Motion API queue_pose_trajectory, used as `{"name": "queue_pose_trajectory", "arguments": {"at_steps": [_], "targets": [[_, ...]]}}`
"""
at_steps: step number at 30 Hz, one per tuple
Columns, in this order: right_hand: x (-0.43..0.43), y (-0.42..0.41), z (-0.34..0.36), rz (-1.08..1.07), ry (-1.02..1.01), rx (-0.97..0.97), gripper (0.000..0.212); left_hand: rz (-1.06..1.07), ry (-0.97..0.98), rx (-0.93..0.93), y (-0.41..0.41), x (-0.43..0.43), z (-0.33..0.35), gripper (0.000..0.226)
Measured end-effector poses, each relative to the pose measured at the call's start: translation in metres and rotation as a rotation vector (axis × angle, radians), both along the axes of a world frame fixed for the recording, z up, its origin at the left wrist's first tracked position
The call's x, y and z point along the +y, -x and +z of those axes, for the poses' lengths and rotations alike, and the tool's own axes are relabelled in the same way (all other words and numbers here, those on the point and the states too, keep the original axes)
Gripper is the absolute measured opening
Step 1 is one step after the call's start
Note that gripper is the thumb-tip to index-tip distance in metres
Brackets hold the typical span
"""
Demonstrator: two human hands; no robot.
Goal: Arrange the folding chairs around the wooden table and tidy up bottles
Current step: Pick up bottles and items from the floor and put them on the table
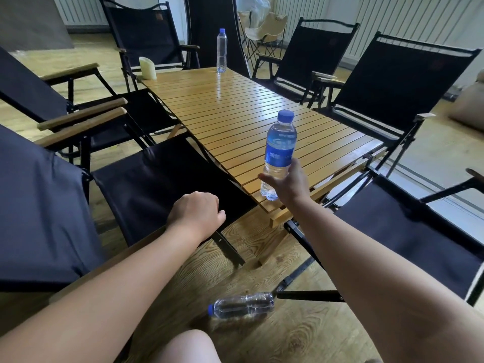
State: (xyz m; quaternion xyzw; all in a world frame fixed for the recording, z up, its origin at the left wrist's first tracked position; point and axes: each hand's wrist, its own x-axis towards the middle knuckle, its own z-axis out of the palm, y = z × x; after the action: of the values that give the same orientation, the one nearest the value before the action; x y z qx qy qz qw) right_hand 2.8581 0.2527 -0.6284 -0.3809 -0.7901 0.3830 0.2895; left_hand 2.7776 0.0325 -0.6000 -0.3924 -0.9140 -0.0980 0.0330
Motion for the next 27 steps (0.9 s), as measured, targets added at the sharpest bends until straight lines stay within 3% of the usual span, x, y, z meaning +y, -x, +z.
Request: {"name": "queue_pose_trajectory", "arguments": {"at_steps": [5,19,27], "targets": [[-0.0065,0.0107,-0.0021,-0.098,-0.009,0.007,0.079,-0.001,-0.005,-0.012,0.0009,0.0000,-0.0013,0.026],[-0.0051,0.0093,-0.0064,-0.066,-0.018,0.012,0.074,0.004,-0.001,-0.012,0.0012,0.0002,-0.0021,0.026],[-0.0085,0.0035,-0.0104,-0.068,-0.053,0.060,0.089,-0.009,0.016,-0.015,0.0023,0.0003,-0.0023,0.026]]}}
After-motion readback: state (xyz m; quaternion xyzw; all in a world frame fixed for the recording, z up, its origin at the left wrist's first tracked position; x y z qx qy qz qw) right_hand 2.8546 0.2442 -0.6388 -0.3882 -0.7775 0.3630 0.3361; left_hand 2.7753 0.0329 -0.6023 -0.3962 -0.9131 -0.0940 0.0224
